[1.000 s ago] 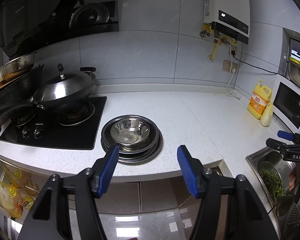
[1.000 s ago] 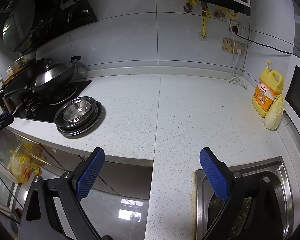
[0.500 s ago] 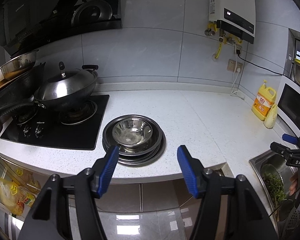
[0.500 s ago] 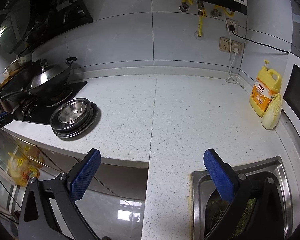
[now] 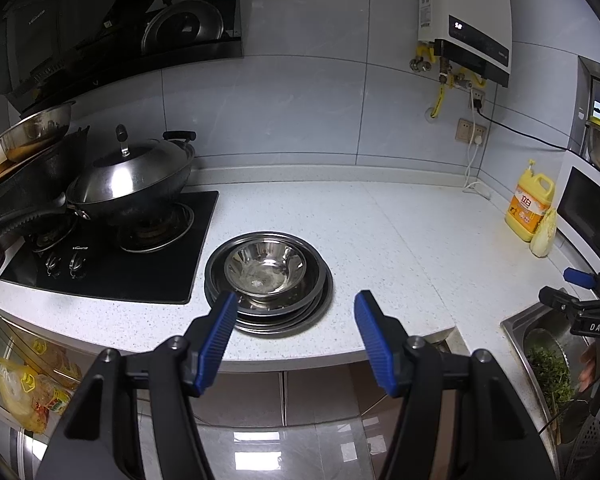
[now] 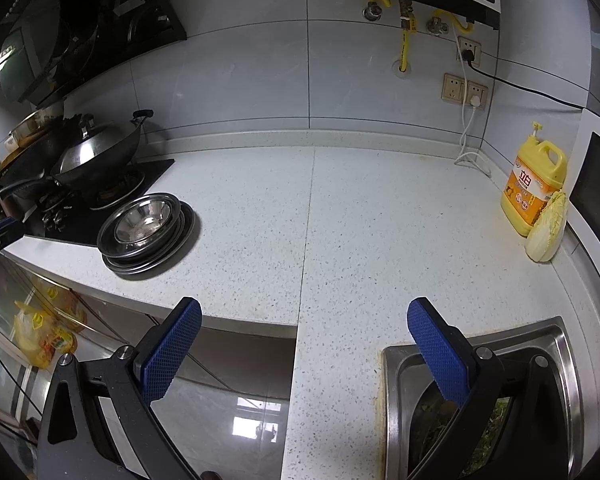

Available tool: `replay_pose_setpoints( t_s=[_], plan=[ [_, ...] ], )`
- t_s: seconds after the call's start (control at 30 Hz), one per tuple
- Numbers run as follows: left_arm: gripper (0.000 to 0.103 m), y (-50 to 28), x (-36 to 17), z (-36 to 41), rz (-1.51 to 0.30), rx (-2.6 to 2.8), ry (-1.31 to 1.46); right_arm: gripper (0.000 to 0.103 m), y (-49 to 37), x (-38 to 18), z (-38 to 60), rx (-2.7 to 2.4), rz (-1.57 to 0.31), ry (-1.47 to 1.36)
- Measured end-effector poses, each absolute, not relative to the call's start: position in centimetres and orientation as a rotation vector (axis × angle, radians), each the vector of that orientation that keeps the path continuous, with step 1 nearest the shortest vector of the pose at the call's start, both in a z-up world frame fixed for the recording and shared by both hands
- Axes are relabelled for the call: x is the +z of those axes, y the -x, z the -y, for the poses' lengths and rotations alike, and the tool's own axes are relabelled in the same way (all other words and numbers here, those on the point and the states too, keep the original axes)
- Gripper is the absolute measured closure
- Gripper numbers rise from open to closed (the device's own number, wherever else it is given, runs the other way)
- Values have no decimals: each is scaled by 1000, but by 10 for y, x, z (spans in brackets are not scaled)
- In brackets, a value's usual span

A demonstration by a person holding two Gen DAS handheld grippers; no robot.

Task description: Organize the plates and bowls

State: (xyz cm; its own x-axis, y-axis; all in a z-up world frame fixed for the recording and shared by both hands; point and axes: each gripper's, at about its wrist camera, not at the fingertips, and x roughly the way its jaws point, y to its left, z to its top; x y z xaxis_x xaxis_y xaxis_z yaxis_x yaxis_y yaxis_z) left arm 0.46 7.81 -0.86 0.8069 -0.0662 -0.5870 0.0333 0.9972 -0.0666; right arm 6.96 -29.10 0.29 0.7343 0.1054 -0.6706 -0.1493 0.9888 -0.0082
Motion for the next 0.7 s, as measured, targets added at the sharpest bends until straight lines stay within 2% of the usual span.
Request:
replay_pose_setpoints(
  t_s=[0.7],
  plan=[
    [44, -16, -6, -84, -645, -20, 104, 2, -78, -3, 283, 159, -746, 92]
  ],
)
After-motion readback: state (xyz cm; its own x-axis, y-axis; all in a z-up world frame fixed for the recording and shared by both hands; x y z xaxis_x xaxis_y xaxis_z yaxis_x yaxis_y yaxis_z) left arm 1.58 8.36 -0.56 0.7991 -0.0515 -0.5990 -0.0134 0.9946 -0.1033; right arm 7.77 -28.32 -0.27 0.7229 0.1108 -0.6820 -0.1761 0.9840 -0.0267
